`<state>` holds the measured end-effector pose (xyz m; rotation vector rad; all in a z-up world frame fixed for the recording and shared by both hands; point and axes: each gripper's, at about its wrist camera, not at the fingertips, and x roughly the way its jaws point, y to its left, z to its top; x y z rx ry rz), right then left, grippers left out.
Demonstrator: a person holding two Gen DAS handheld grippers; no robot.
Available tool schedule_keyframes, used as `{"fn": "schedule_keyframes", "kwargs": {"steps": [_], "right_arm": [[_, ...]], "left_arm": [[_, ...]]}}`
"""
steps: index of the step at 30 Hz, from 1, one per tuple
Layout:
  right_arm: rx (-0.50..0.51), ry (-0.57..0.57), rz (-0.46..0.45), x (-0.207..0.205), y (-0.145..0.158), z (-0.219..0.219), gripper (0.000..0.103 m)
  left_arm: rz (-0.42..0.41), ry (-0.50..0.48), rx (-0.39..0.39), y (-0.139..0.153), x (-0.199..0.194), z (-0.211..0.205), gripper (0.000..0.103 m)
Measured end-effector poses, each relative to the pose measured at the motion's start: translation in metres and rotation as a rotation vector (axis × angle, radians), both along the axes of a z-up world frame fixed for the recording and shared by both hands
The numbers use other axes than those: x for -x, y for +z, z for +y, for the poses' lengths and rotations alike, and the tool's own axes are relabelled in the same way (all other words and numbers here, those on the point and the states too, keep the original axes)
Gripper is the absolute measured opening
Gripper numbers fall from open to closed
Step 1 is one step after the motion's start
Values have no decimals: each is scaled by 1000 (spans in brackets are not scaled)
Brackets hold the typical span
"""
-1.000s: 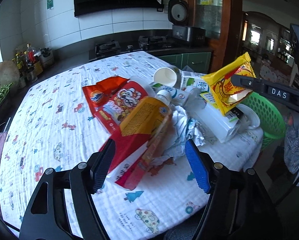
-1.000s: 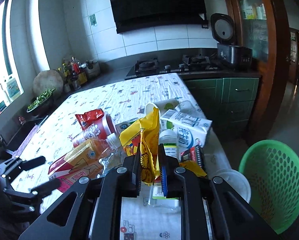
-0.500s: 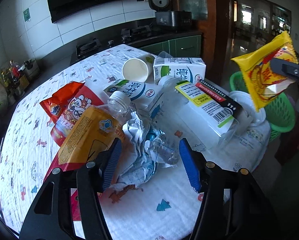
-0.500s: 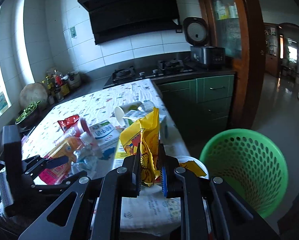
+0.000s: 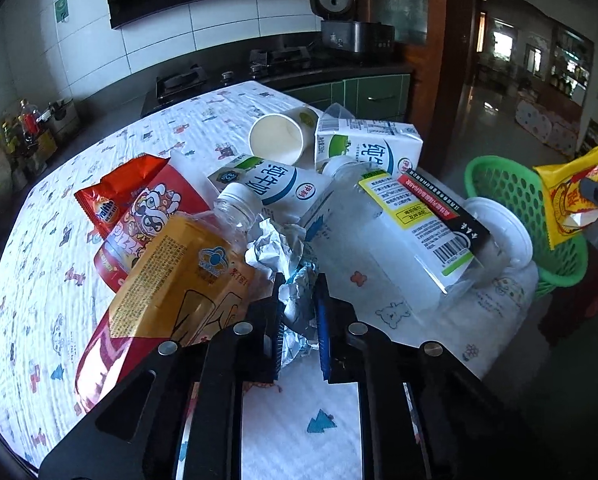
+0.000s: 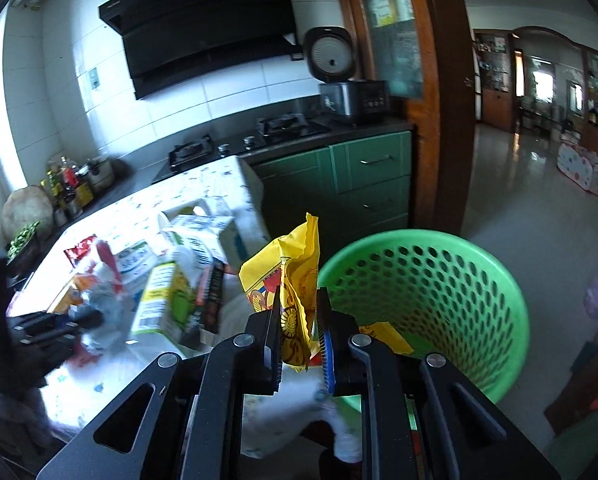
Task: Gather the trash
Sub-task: 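Carry the yellow chip bag into the green basket while left tool grasps crumpled foil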
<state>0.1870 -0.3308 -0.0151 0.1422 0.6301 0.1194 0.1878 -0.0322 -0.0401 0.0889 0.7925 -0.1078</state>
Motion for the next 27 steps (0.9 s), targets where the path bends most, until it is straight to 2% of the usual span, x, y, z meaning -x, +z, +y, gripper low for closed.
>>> {"fn": "schedule_keyframes", "kwargs": {"steps": [11,18,27], "right_arm": [[16,-91,47,-8,-25,-32,15],[30,-154,85,-16,-44,-56,16],[45,-209,136,-24,-68,-80,20]], "left_arm": [[-59,-126,95,47,31,-4,12],[-65,-259,163,68,39,-39,12],[-24,-431,242,73,14,-112,12]]}}
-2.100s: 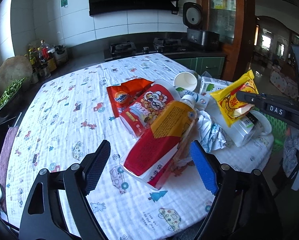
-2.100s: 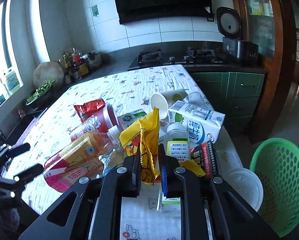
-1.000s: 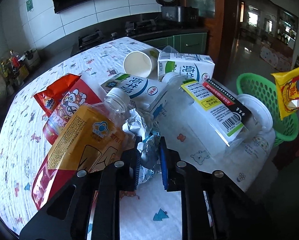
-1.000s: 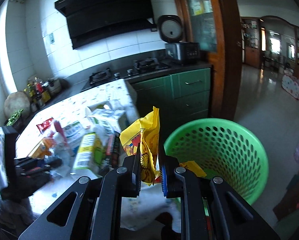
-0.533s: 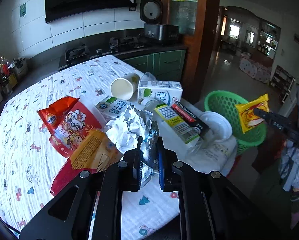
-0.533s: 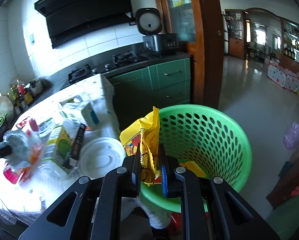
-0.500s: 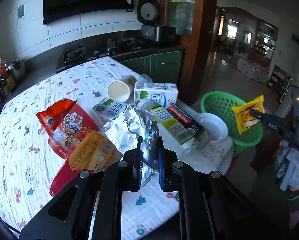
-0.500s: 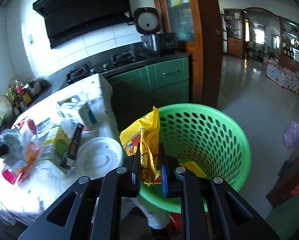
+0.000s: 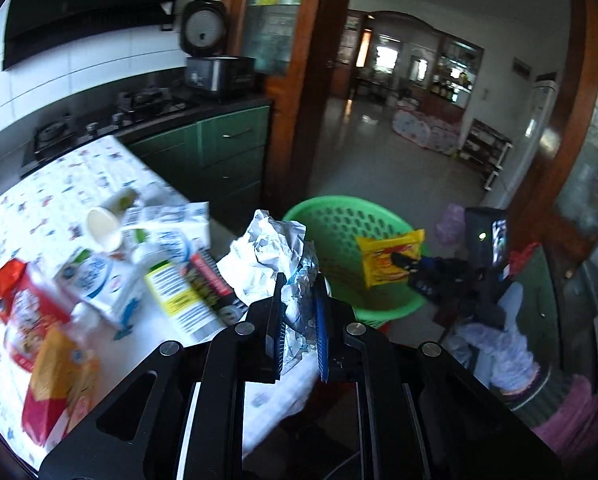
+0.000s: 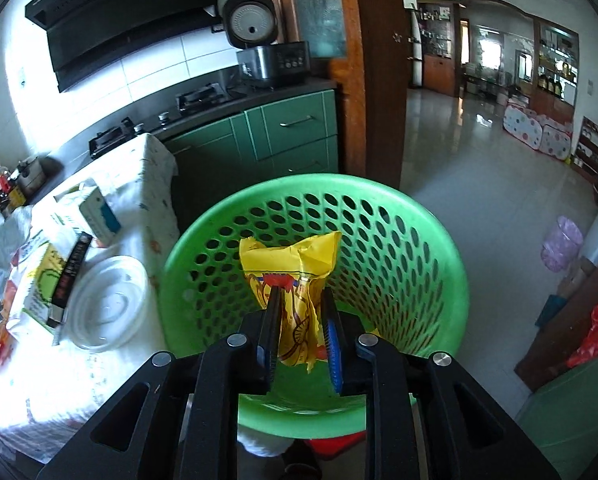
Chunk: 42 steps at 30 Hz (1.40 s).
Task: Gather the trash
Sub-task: 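Carry the yellow chip bag into the green basket while left tool grasps crumpled foil, then drop the crumpled foil into the green basket with the left tool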
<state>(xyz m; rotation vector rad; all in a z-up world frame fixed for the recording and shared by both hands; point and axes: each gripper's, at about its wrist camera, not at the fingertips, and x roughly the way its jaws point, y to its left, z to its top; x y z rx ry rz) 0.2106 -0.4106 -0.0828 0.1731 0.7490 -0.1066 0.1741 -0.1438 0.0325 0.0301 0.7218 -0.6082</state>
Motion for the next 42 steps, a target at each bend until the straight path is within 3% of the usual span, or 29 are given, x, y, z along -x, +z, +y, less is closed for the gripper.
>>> {"fn": "schedule_keyframes", "kwargs": {"steps": [7,19,28,33,42], "right_arm": [[-7,-17,5,1,-7,-15,34],[25,-38,-38,27,3,-28,58],[26,-53,-65,44,7,-34,63],[12,-55,-60,40,5,-31,64],[-8,-30,-68,43,9,-24,66]], "left_arm": [[55,-103,21,-9,-22,-56,12],[99,-194,1,-30,-46,-128,12],[143,-185,-6,-48,-63,-140,18],[131,-174,-6,-52,-59,-140,44],[122,-92,-1,-44,-57,-107,44]]}}
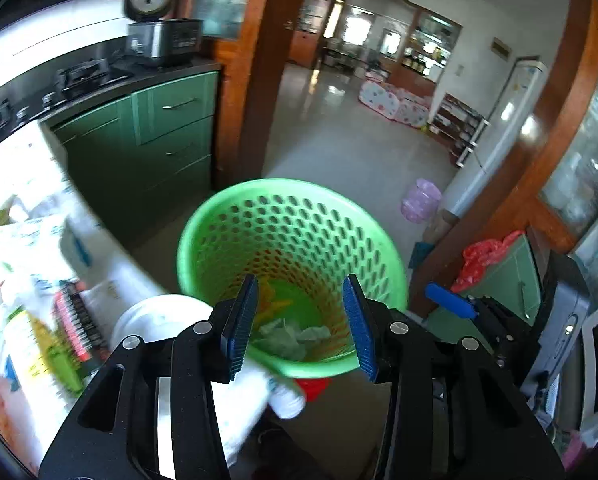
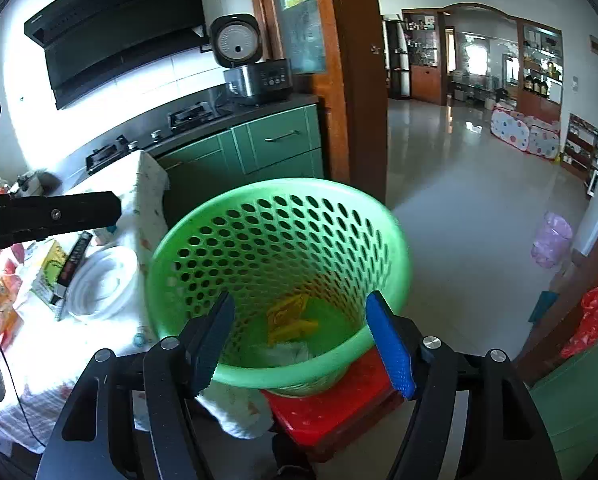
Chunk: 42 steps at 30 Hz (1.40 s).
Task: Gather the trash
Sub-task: 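Drop the crumpled foil into the green basket with the left tool, then grasp the white plastic lid with the right tool and drop it in basket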
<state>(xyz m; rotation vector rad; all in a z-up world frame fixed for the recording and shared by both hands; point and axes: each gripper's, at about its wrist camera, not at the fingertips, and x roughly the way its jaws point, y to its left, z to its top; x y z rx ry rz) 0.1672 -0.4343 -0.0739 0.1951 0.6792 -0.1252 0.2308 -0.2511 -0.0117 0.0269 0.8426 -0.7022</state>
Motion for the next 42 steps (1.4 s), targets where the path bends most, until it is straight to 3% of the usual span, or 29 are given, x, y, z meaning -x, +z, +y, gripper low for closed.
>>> {"fn": "schedule_keyframes", "kwargs": {"steps": [9,13,18,27,32,37,42], "right_arm": [[-23,86,-24,-4,16,35,66],[-25,125,-25,-9,19,54,66],[-30,178,-22,-17,20,77,66],[-54,236,9,-31,13,97,64],[-73,245,40,-43,4,102,58],[-89,243,76,-55,-9,100,45],[-109,252,80,-64,-13,101,39]], "left_arm": [[-44,239,-76,10,4,77,44],[-13,367,-100,6,-6,111,44],[58,476,-104,-10,-16,141,52],[135,524,-101,-33,-27,149,63],[150,537,-138,-39,-32,143,63],[176,542,-155,-46,-35,144,63],[194,546,-144,-51,-38,149,57]]}}
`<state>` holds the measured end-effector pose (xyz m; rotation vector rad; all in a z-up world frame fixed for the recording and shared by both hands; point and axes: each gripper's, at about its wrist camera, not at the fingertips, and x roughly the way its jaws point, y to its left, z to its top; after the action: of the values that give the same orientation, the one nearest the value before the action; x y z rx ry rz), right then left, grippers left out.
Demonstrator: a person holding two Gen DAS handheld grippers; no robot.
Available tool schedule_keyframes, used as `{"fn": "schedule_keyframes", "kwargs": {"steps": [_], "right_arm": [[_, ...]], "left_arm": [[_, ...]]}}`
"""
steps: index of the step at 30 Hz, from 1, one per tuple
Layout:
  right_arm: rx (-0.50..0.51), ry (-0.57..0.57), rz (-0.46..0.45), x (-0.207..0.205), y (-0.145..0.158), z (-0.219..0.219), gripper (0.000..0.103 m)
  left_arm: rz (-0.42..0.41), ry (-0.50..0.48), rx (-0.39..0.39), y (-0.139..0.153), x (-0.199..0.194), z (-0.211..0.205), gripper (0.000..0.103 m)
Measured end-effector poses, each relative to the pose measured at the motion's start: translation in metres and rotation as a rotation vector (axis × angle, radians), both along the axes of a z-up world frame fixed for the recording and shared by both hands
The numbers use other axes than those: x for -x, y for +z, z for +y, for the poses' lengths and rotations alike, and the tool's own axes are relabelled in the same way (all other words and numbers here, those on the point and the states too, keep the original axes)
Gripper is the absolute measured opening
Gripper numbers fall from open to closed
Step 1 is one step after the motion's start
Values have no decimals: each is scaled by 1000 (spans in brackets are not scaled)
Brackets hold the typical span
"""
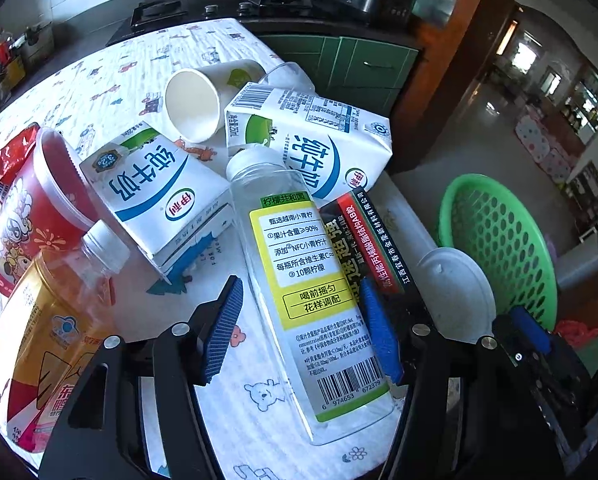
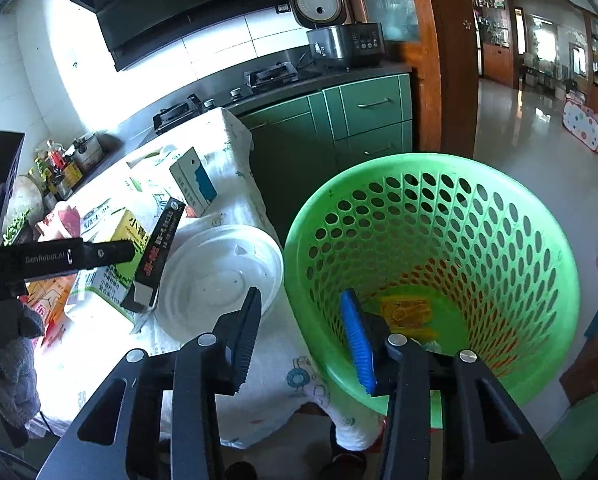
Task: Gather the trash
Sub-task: 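Grasp the white plastic lid with the right tool and drop it in basket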
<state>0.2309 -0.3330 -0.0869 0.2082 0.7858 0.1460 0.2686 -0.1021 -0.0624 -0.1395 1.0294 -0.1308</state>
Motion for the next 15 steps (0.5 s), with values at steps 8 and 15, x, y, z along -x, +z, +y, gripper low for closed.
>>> {"fn": "schedule_keyframes", "kwargs": {"steps": [8,15], "right_arm": [[-16,42,14,-18,-5,15,25],[-8,52,7,-20,-6,22,8]], "left_arm": [[2,-18,-21,1,-1,-1,55],[16,-12,-17,0,-8,-1,56]]}}
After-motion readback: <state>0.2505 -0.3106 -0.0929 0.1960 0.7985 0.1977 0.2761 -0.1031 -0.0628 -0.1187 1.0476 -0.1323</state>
